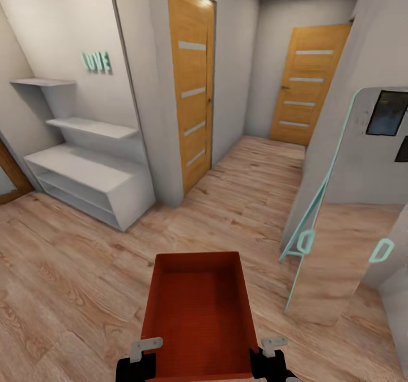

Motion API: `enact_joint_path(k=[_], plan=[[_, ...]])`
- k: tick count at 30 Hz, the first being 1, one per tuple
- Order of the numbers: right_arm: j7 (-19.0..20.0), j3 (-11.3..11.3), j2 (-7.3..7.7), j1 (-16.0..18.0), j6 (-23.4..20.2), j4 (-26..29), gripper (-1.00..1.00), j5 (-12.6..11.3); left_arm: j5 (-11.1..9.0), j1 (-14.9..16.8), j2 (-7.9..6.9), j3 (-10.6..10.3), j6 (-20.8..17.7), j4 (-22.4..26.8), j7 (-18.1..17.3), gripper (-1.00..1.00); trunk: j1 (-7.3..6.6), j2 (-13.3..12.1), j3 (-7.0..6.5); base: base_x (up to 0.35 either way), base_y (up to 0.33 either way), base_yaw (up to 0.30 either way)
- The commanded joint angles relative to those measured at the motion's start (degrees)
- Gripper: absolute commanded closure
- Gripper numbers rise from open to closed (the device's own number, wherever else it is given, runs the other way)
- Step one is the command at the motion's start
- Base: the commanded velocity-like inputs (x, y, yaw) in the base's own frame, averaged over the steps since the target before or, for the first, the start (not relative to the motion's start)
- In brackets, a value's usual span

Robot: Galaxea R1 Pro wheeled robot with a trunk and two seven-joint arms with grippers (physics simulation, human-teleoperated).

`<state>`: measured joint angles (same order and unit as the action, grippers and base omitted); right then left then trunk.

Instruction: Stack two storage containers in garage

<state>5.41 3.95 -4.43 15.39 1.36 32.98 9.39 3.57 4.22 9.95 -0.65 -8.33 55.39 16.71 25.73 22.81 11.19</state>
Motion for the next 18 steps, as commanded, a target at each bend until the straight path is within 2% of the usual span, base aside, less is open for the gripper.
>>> enact_joint_path(k=[1, 18], plan=[[0.83, 0.35, -1.11, 0.06, 2.07, 0.16, 1.00, 0.28, -0.05, 0.00, 0.05, -0.14, -0.46, -1.68, 0.60, 1.00, 0.05, 0.11, 0.10, 0.234, 0.252, -0.262], [0.83, 0.35, -1.11, 0.04, 2.07, 0.16, 1.00, 0.28, -0.05, 0.00, 0.05, -0.06, -0.46, -1.68, 0.69, 1.00, 0.05, 0.11, 0.10, 0.215, 0.261, -0.263]])
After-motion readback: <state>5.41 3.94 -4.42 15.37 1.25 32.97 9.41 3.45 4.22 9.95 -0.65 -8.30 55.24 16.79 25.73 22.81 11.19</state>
